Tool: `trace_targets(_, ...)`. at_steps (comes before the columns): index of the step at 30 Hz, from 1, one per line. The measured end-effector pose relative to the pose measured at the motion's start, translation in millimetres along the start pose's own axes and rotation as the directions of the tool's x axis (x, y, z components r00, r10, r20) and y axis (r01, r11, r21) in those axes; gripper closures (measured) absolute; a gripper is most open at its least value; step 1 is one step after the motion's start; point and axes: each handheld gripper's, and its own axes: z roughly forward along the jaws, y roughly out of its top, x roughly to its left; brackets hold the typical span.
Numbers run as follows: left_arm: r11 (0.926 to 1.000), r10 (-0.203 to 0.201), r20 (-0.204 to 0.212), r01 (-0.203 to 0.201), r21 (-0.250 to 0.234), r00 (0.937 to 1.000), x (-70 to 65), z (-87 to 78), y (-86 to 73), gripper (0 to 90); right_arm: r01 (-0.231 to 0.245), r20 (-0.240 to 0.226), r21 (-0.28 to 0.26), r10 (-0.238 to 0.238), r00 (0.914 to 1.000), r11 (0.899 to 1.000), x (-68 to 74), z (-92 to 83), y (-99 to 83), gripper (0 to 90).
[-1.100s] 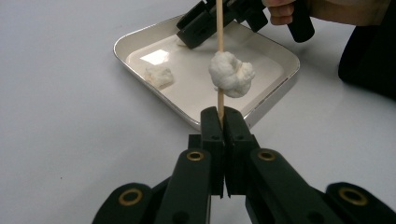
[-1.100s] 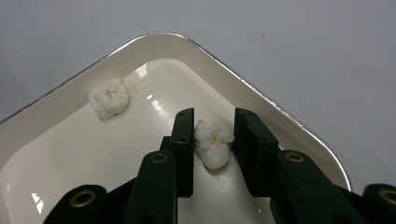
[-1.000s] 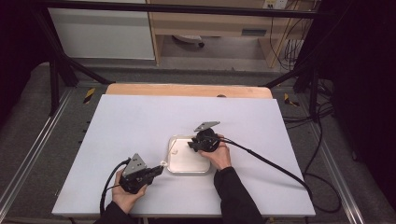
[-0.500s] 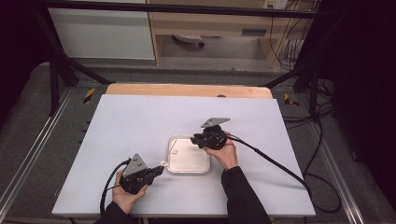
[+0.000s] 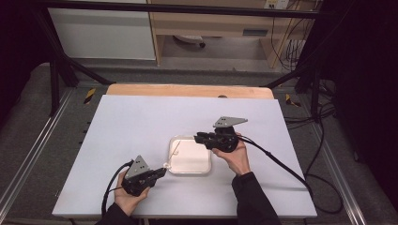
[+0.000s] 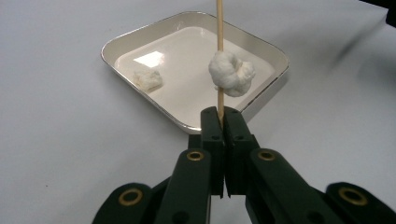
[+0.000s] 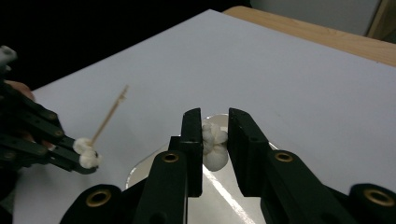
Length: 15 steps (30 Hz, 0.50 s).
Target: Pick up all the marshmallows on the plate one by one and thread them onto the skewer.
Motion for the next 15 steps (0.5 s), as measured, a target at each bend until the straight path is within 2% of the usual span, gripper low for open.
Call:
trace_targets(7, 0.9998, 0.017, 0.012, -0.017, -0.006, 0.9998, -2.9, 1.3, 0.3, 88.4, -0.019, -0.055, -0.065, 0.016, 0.9983, 0.998, 6.7, -18.5, 7.0, 76.8)
trace_targets(15, 0.9988, 0.047, 0.029, -0.047, -0.012, 0.9985, -5.7, 2.6, 0.9, 88.5, -0.042, -0.113, -0.104, 0.03, 0.9932, 0.994, 10.5, -29.0, 12.4, 77.0)
